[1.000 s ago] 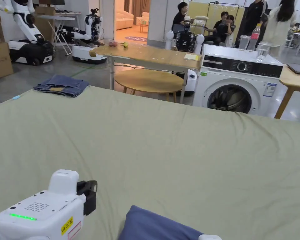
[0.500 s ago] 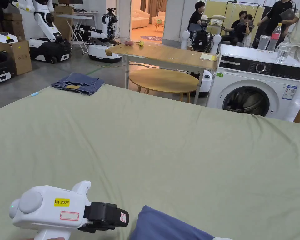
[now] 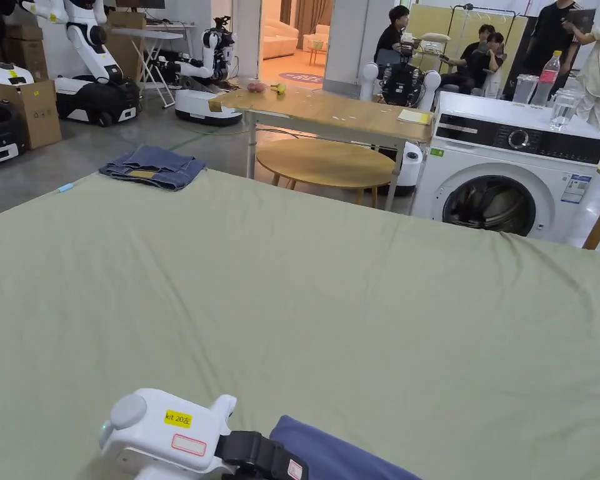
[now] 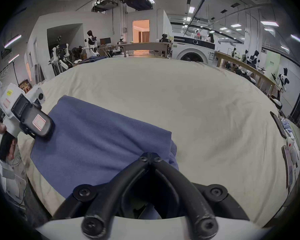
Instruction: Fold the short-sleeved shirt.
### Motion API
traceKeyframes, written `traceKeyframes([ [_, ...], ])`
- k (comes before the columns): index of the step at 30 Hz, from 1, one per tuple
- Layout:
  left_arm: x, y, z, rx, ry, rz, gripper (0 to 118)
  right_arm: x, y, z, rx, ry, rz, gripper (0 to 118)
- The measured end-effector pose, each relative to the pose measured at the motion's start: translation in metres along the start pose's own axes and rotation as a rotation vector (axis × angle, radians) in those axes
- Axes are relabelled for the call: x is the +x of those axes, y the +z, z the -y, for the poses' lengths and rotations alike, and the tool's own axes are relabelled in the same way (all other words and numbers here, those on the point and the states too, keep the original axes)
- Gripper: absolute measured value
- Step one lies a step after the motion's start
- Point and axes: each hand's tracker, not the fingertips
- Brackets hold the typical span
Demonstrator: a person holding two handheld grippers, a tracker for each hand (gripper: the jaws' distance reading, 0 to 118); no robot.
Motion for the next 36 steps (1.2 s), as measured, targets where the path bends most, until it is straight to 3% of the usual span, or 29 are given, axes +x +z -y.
traceKeyframes([
  [3, 0.008, -0.010, 0.006, 0.016, 0.016, 0.024, 70, 0.000, 0.003, -0.001, 0.001, -0.005, -0.005, 0],
  [5, 0.010, -0.016, 0.010, 0.025, 0.020, 0.017, 46, 0.001, 0.003, -0.001, 0.002, -0.008, -0.011, 0],
  [7, 0.004, -0.016, 0.010, 0.046, 0.034, -0.039, 43, 0.003, 0.002, -0.001, 0.003, -0.011, -0.018, 0],
  [9, -0.002, -0.013, 0.012, 0.058, 0.077, -0.006, 36, 0.004, 0.004, 0.000, 0.010, -0.018, -0.029, 0],
  [14, 0.006, -0.008, 0.011, 0.069, 0.045, -0.048, 25, 0.006, 0.012, -0.008, 0.070, -0.002, -0.050, 0],
  [23, 0.029, 0.028, -0.006, 0.072, 0.024, -0.101, 22, 0.000, 0.016, -0.048, 0.236, 0.092, 0.004, 0],
  [30, 0.064, 0.116, -0.027, 0.121, -0.019, -0.272, 22, -0.012, 0.020, -0.070, 0.316, 0.094, 0.008, 0],
  [36, 0.056, 0.221, -0.051, 0.180, 0.000, -0.454, 22, -0.026, 0.022, -0.078, 0.342, 0.076, -0.029, 0],
])
